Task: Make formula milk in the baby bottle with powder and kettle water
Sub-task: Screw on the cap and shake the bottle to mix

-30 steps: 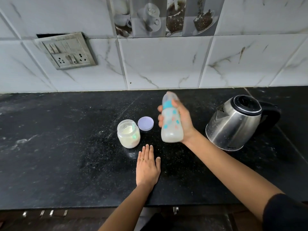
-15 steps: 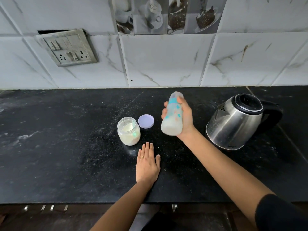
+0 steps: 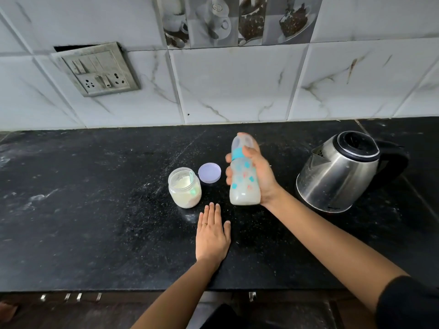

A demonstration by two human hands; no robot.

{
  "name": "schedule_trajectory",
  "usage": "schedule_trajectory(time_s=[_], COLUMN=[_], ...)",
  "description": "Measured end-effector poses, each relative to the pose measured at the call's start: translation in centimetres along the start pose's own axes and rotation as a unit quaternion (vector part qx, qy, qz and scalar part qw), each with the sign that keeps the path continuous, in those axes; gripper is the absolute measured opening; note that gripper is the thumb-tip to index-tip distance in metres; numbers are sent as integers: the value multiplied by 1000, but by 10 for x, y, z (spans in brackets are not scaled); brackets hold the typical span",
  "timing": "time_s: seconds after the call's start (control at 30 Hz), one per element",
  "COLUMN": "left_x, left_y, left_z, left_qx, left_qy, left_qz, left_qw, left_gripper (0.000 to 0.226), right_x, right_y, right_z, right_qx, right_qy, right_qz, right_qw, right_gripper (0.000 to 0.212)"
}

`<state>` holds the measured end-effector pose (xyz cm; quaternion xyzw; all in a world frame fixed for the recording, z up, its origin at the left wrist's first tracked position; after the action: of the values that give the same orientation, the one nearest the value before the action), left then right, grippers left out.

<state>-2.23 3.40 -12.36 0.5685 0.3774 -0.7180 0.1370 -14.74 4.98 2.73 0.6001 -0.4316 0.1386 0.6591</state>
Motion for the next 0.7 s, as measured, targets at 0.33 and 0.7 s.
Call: schedule_trajectory(time_s=[0.33, 0.7], left_x=[0, 0], left_y=[0, -1], left_z=[1, 0], left_qx=[-14, -9], left_qy=[-2, 0], left_qz=[-1, 2], left_qw=[1000, 1000], left_gripper=[69, 75], right_x=[-7, -9], right_y=[-1, 24], right_z=[-3, -1], right_qx=[-11, -25], right_qy=[-50, -52], right_qz=[28, 78], right_qw=[998, 995], right_gripper=[31, 36])
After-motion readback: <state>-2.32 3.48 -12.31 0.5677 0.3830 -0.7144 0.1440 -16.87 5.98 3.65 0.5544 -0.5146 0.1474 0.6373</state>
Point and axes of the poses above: each hand's wrist, its own z-axis towards the middle knuckle, its own x-axis out of the palm, y = z × x, the point moved 6 cm from there along z, towards the middle knuckle, and after that the axes turned 1 degree about -z, right-handed, at the moved point
